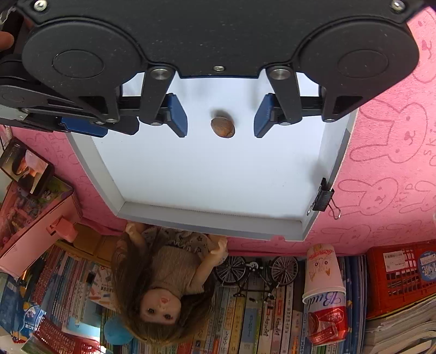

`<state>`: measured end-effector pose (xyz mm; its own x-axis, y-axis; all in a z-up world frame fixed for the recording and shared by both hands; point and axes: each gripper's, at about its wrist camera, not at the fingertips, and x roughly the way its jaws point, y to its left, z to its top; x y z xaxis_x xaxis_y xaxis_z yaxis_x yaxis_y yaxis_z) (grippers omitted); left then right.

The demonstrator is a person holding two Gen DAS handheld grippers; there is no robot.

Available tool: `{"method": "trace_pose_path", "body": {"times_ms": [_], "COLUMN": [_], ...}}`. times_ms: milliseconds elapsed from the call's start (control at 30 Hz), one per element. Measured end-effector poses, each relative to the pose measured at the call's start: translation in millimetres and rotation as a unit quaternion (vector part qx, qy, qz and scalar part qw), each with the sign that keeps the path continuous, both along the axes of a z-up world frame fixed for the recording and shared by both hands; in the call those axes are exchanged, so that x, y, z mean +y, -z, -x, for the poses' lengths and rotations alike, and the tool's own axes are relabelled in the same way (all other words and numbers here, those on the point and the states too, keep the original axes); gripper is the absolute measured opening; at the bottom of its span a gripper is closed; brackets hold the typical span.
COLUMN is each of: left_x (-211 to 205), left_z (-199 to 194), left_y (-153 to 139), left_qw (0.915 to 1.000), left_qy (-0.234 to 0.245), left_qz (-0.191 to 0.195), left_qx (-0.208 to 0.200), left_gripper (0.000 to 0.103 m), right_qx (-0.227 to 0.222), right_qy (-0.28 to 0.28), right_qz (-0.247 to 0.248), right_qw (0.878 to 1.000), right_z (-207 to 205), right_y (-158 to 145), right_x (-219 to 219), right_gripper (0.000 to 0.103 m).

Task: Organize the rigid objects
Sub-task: 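Open the left tool to drop its nut in the tray while the right tool releases its nut, then withdraw both open tools from the tray back toward the table objects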

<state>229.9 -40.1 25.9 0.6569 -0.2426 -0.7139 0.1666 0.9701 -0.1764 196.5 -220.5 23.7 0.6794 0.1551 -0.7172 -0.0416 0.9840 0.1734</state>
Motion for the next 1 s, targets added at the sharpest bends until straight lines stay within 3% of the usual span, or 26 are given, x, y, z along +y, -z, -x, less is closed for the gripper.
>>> {"method": "trace_pose_path", "body": {"times_ms": [333,1000], "left_x": [6.0,12.2], "left_z": [30.2,101.3], "left_y": [-18.7,-32.9], "left_qw": [0.999,0.9928], "left_qy": [0.012,0.044], "left_qz": [0.008,-0.013], "left_qx": [-0.041,-0.11], "left_gripper": [0.08,0.087], "right_qx": [-0.034,-0.101], "right_qy": [0.009,-0.004], "right_qz": [-0.013,0.0], "right_qw": [0.999,0.995], "right_z": [23.2,80.8], "right_y": [-12.0,-22.6], "right_x": [-8.9,-13.0], "right_gripper": [0.085,0.103]}}
